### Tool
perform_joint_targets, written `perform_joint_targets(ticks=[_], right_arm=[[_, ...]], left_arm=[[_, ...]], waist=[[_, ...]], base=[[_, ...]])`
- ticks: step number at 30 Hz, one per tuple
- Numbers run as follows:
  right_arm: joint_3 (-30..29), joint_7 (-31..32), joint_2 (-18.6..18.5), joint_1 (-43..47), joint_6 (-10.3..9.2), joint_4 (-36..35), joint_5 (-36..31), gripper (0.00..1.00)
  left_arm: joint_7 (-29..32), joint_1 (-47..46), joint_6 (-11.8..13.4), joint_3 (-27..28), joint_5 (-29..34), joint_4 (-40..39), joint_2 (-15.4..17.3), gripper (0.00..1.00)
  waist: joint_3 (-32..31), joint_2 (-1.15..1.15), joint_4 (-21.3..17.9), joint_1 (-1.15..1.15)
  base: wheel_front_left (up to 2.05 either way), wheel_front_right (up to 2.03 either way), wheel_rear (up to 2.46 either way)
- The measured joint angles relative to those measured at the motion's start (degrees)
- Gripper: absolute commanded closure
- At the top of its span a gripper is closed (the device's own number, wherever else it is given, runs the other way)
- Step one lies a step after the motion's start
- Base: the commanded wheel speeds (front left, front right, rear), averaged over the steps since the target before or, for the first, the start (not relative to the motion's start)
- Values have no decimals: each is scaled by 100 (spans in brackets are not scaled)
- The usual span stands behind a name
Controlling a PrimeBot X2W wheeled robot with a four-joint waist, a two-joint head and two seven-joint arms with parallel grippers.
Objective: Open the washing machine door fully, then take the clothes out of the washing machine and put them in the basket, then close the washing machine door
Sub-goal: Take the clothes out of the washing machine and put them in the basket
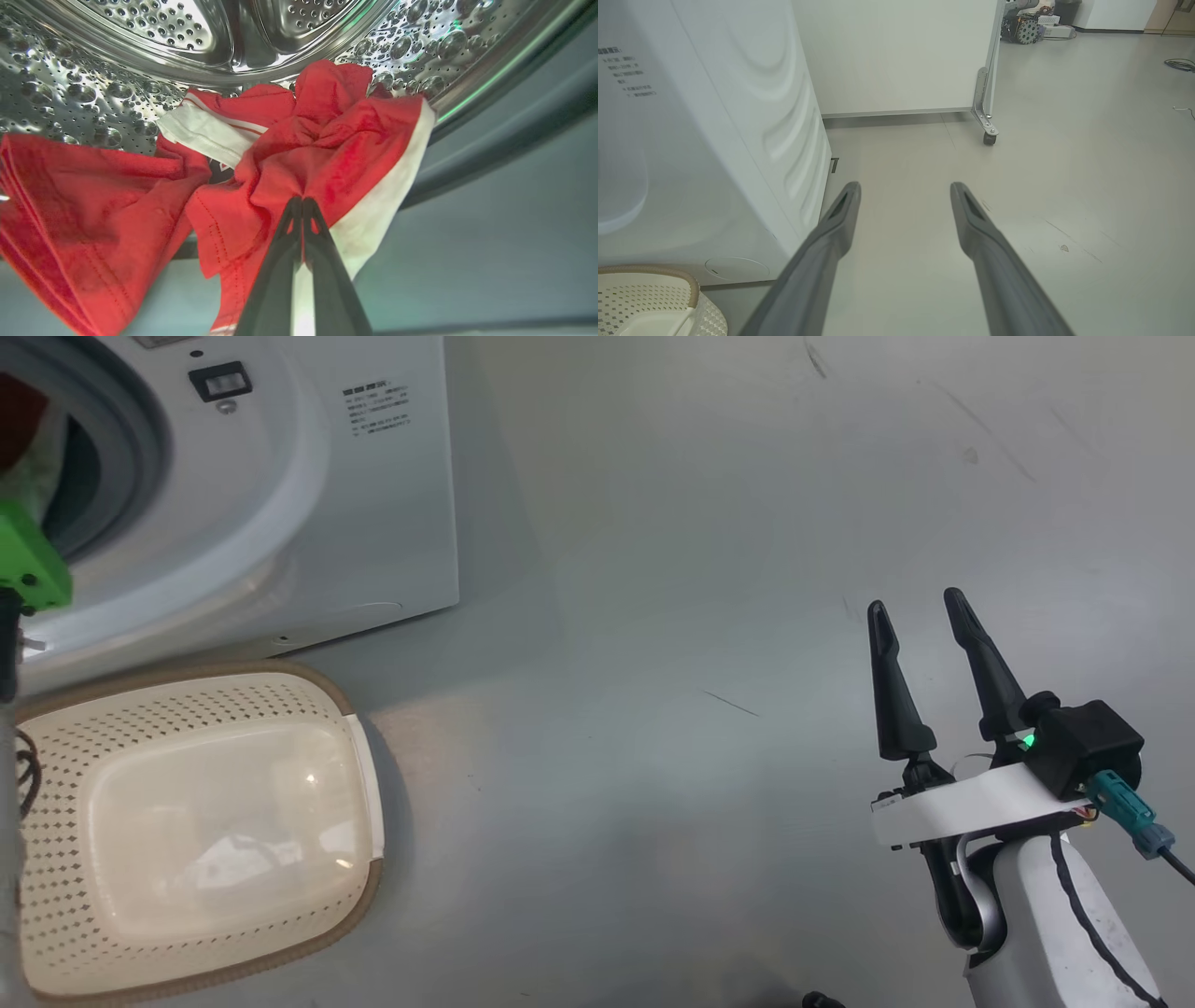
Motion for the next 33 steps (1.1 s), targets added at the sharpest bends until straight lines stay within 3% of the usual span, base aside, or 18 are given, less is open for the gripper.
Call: perform_joint_targets(ticks=[15, 33], right_arm=[[-62, 0, -31, 53, 45, 114, -144, 0], [-56, 0, -45, 361, 67, 300, -198, 0]], left_arm=[[-776, 547, -56, -212, -1, 142, -432, 100], [-1684, 1565, -104, -613, 15, 62, -697, 100]], waist=[[-484, 0, 660, 0], [-1222, 0, 1337, 0]], base=[[0, 0, 0], [0, 0, 0]])
